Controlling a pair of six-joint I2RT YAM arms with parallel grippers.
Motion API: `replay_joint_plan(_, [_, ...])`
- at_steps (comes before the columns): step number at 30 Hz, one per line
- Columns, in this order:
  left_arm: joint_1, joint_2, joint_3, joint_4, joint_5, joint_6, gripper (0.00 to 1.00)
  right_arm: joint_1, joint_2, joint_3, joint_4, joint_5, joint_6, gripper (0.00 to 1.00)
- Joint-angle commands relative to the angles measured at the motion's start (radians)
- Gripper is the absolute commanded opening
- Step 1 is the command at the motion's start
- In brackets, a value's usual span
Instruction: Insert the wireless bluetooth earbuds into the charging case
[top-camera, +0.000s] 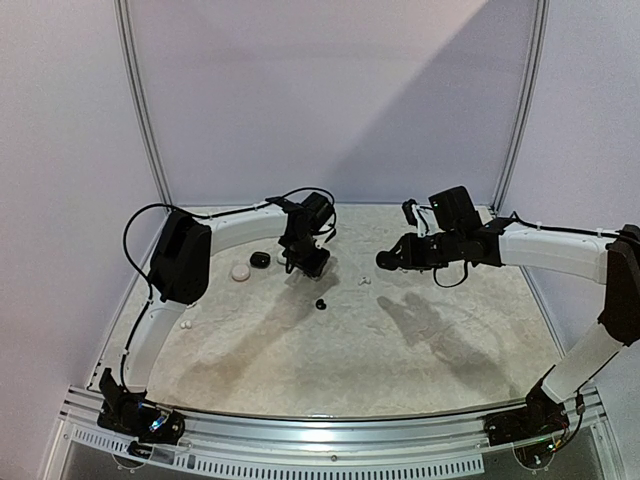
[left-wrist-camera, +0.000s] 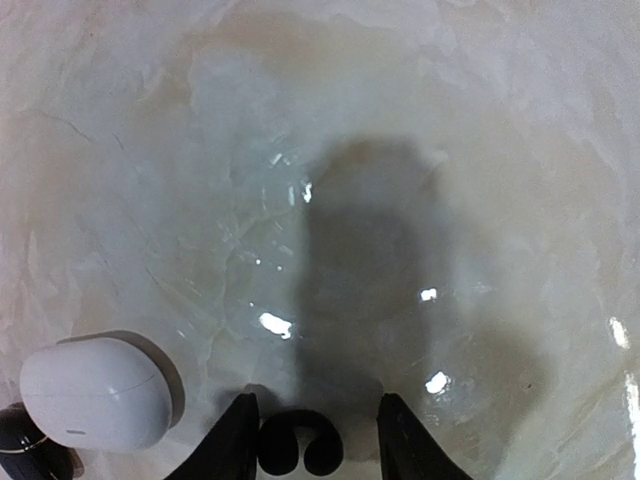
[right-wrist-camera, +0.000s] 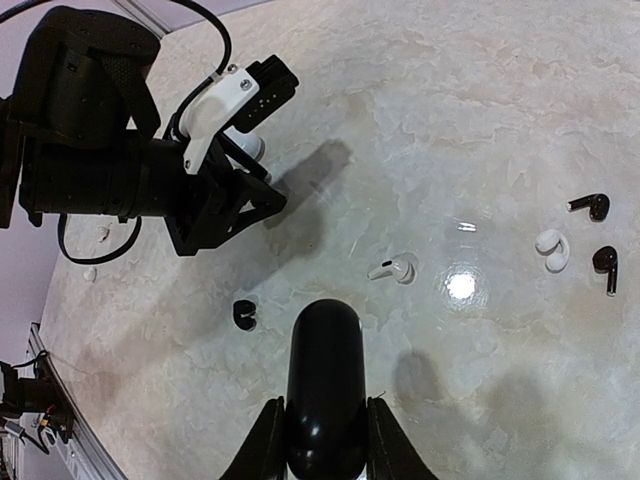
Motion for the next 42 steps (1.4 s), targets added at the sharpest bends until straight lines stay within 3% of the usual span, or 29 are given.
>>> replay_joint_plan(1, [0.004,0.017,-0.033,-0.055,0.061,-0.052,0.39,0.0,-0.001,0.022,-0.012,0.021,-0.008,0.0])
replay_joint_plan(13, [-0.053,-0.014,-0.152,-0.041,0.16,-0.122,0.37,0.001,-0.034,-0.02,-0.004,0.026,-0.01,0.0])
replay_joint_plan(21, [-0.104,0.011,-0.128,-0.053,0.225,-0.175,0.33,0.001,-0.085,-0.061,-0.001,0.042,-0.005,0.0])
replay_joint_plan(34, [-0.2,0.05,-0.085,-0.067,0.298,-0.248,0.35,0.001,-0.125,-0.074,-0.013,0.044,-0.004,0.0])
replay_joint_plan(42, [-0.2,0.033,-0.075,-0.076,0.283,-0.214,0.61,0.0,-0.134,-0.077,-0.011,0.044,-0.004,0.0])
